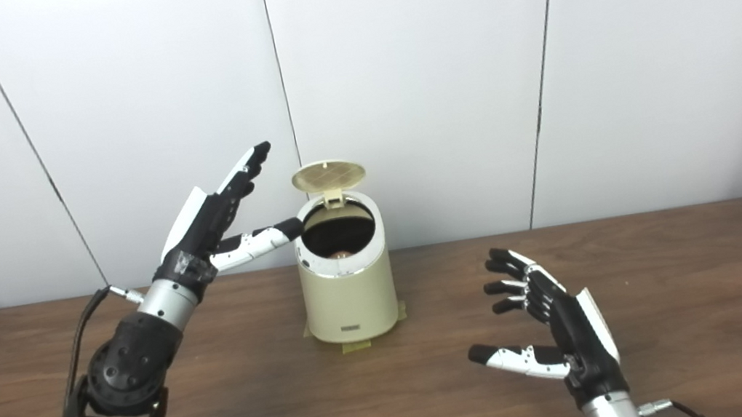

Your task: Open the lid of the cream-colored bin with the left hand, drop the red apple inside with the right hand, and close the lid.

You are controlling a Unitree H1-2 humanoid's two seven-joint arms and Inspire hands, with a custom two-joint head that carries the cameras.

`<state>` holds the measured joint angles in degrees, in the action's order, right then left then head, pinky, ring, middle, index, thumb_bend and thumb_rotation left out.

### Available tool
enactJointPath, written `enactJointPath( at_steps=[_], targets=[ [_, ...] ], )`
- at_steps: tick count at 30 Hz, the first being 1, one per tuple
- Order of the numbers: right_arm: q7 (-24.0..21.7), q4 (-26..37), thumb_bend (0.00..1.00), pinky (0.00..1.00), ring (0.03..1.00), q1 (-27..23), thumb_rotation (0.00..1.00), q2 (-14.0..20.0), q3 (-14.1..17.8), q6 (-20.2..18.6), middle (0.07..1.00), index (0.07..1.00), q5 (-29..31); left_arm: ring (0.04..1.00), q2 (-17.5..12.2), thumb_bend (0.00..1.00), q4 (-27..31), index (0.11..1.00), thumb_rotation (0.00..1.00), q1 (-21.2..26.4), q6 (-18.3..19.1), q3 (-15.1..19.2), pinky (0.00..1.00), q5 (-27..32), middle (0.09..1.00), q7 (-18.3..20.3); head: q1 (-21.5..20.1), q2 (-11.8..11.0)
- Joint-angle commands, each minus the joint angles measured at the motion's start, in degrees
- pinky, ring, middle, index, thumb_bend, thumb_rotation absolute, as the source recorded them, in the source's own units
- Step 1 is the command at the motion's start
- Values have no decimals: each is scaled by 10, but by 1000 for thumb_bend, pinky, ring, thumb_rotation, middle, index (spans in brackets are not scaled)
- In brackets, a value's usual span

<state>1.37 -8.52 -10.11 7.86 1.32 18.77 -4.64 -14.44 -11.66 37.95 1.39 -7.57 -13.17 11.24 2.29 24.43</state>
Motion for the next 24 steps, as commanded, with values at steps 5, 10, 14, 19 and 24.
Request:
enactJointPath(
  at_steps=[5, 10, 14, 19, 24],
  targets=[
    [2, 13, 851, 605, 710, -18, 295, -10, -4, 13, 813, 823, -3, 1000, -26, 935, -48, 1000, 589, 75, -52, -30, 1000, -34, 1000, 13, -9, 1],
    [-2, 21, 861, 585, 702, -17, 303, -12, -9, 3, 816, 810, -7, 1000, -41, 997, -88, 1000, 663, 105, -58, -53, 1000, -70, 1000, 22, -15, 0],
    [-5, 22, 850, 575, 701, -16, 288, -12, -13, 7, 822, 817, -6, 1000, -48, 1000, -113, 1000, 707, 128, -50, -66, 1000, -95, 1000, 25, -15, 0],
    [-3, 23, 849, 580, 701, -16, 295, -15, -14, 7, 828, 822, -11, 1000, -54, 1000, -135, 1000, 730, 148, -52, -79, 1000, -119, 1000, 29, -17, 1],
    [-1, 26, 843, 575, 696, -15, 298, -20, -15, 4, 827, 822, -15, 1000, -66, 1000, -129, 1000, 709, 154, -46, -95, 1000, -140, 1000, 51, -23, 3]
  ],
)
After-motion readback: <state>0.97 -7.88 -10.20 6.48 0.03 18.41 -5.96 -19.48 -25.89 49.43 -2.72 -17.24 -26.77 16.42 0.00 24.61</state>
